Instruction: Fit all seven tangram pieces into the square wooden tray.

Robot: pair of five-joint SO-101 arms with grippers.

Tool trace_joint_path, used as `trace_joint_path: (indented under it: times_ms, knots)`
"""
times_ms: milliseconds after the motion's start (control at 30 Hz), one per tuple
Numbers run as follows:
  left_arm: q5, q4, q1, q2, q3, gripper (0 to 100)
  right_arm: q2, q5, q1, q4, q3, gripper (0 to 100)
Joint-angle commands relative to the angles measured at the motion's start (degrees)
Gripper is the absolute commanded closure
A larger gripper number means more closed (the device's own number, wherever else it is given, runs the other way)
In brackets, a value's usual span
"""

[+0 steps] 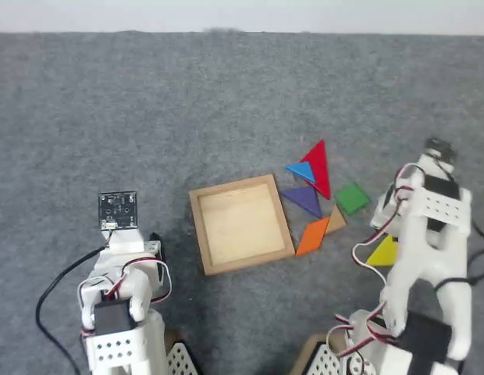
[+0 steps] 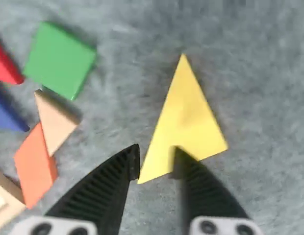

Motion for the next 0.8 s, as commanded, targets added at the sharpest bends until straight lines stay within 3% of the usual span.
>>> trace_joint_path:
  times_ms: [0, 300, 633, 767]
  knots:
    - [-0.3, 0.2, -0.4, -0.5, -0.3, 89, -0.9, -5.4, 0.5, 0.0, 0.1, 73.8]
    - [-0.3, 0.2, -0.4, -0.5, -0.3, 89, 9.7, -5.5, 1.4, -2.9, -1.2, 71.0]
    - [-0.3, 0.2, -0.4, -0.5, -0.3, 89, 11.0, -5.4, 4.2, -3.1, -3.5, 71.0]
    - [-0.3, 0.2, -0.4, -0.5, -0.3, 89, 11.1, -0.7, 7.4, -5.8, -3.5, 71.0]
